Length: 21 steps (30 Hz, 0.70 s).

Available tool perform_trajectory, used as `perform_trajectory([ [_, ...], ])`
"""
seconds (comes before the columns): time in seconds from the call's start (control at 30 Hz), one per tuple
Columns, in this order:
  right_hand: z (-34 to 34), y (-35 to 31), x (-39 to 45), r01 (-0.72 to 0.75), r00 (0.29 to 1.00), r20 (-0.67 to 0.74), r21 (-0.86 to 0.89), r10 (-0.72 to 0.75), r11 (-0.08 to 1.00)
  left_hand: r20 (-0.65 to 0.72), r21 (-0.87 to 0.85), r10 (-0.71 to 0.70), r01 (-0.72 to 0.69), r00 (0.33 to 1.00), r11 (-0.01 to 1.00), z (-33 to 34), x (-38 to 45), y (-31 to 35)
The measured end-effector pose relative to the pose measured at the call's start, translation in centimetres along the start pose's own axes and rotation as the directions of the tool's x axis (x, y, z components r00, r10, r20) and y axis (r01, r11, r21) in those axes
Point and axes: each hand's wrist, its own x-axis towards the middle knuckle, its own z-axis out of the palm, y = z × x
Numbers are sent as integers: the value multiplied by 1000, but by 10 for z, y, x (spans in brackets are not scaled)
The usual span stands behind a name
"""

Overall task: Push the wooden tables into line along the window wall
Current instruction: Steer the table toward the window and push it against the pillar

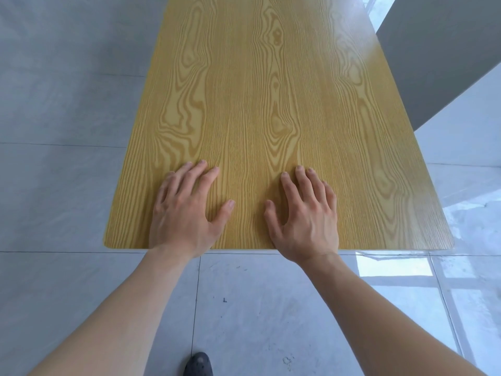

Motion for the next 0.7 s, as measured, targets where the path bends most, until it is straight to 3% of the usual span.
perform_trajectory([
  [0.37, 12, -2, 73, -5, 1000, -29, 4, 5, 1000, -16, 0, 8, -8, 1000, 1000, 5, 74, -11],
  [0.7, 13, -2, 73, -5, 1000, -9, 0, 5, 1000, -13, 2, 13, -13, 1000, 1000, 4, 75, -12],
])
